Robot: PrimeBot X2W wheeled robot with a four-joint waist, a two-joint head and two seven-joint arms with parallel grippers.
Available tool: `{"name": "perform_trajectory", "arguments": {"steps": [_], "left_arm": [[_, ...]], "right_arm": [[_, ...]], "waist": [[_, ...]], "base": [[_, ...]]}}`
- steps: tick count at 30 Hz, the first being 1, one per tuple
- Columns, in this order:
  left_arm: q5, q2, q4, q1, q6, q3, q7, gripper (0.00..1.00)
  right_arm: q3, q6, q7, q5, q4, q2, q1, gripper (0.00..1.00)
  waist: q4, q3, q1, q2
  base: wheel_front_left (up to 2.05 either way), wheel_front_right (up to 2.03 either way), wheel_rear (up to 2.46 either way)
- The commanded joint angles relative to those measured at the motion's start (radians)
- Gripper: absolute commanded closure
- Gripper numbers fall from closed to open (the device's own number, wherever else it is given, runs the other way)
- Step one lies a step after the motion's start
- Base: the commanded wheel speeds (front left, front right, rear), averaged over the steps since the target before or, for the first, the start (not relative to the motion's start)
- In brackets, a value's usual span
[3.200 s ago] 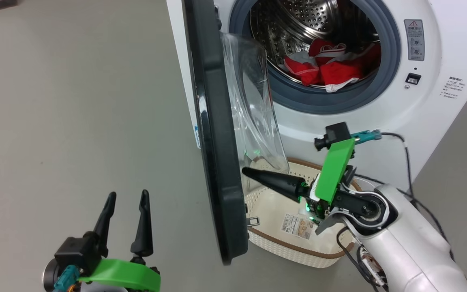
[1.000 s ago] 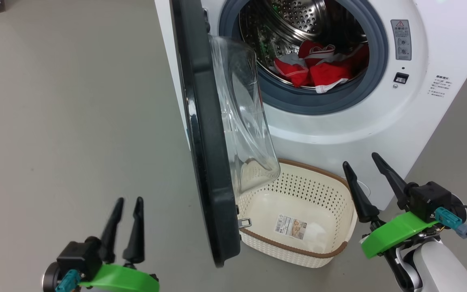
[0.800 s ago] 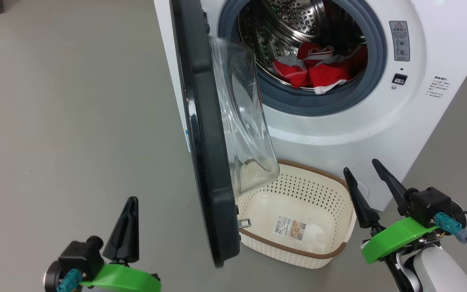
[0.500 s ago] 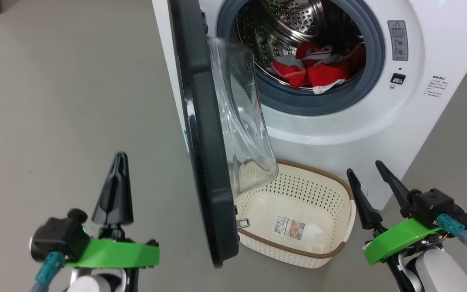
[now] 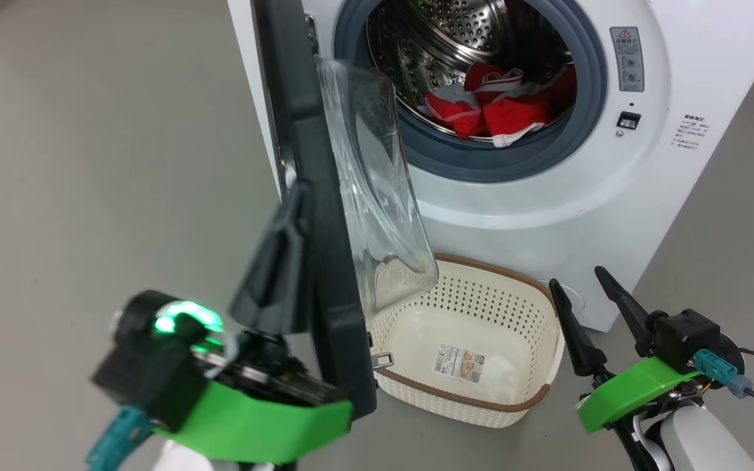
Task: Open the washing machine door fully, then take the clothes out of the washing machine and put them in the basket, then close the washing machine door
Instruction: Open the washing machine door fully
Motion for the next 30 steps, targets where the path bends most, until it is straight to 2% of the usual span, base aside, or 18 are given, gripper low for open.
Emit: {"name": "perform_trajectory", "arguments": {"steps": [1, 8, 14, 21, 30], "left_arm": [[-0.013, 0.014, -0.038, -0.038, 0.005, -0.016, 0.032, 1.0], [-0.051, 0.014, -0.02, -0.006, 0.024, -0.128, 0.11, 1.0], [-0.119, 0.014, 0.073, 0.043, 0.05, -0.197, 0.206, 1.0], [-0.124, 0.017, 0.153, 0.059, 0.093, -0.187, 0.219, 1.0], [-0.129, 0.035, 0.199, 0.063, 0.125, -0.145, 0.206, 1.0]], "right_arm": [[0.022, 0.005, -0.006, 0.013, -0.02, -0.006, -0.027, 0.0], [0.025, 0.005, -0.006, 0.014, -0.018, -0.012, -0.041, 0.0], [0.023, 0.005, -0.006, 0.013, -0.018, -0.016, -0.047, 0.0], [0.022, 0.005, -0.006, 0.015, -0.017, -0.02, -0.053, 0.0], [0.018, 0.005, -0.006, 0.017, -0.007, -0.028, -0.056, 0.0]], "waist": [[-0.005, 0.006, 0.0, 0.0], [-0.016, 0.021, 0.0, 0.0], [-0.021, 0.037, 0.0, 0.0], [-0.025, 0.049, 0.0, 0.0], [-0.011, 0.06, 0.0, 0.0]], "base": [[0.0, 0.0, 0.0], [0.0, 0.0, 0.0], [0.0, 0.0, 0.0], [0.0, 0.0, 0.0], [0.0, 0.0, 0.0]]}}
